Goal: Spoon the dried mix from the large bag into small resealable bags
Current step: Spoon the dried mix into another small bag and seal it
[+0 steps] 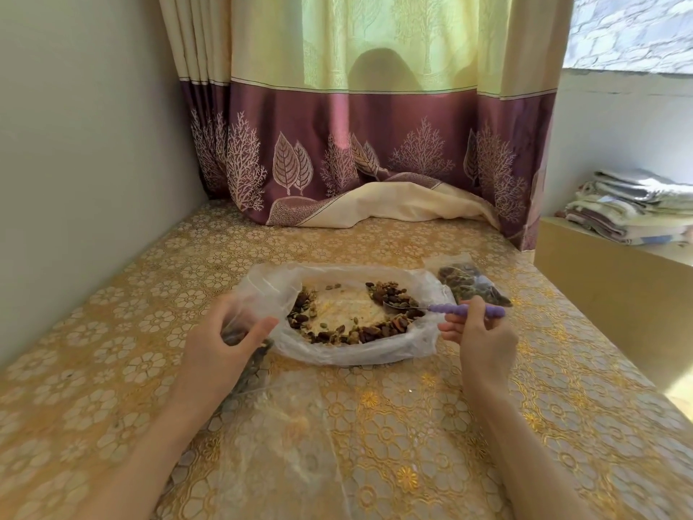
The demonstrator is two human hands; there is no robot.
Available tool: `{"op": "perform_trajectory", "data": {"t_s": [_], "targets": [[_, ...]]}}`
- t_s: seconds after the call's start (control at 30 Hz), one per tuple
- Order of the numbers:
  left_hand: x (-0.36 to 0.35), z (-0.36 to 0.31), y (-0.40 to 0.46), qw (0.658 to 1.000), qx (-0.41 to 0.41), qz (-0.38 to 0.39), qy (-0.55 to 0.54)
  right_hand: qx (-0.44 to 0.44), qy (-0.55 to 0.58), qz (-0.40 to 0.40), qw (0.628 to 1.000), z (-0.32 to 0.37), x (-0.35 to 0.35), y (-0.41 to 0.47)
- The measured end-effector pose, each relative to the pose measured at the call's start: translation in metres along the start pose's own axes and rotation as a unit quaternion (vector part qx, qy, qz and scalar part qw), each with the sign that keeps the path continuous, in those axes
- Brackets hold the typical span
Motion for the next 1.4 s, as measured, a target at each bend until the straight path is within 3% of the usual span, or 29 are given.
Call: {"op": "perform_trajectory", "data": {"t_s": [0.37,0.93,1.4], "targets": [[-0.001,0.0,0.001,0.999,0.029,0.0,-0.017,-0.07,0.053,0.074,0.993,-0.002,-0.004,0.003],[-0.001,0.004,0.001,0.998,0.043,0.026,-0.048,-0.031,0.101,0.114,0.988,0.035,-0.013,-0.012],[0.0,0.008,0.003,0.995,0.07,0.011,-0.076,0.037,0.128,0.325,0.936,0.106,-0.052,-0.069]]}}
Point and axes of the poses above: each hand's wrist, its own y-axis towards the middle knuckle, its own x-axis out of the back of the hand, z = x × y, the point moved 1 cm from there along y, towards the middle knuckle, and after that the axes turned 11 degrees about -z, right-handed, at the moved point
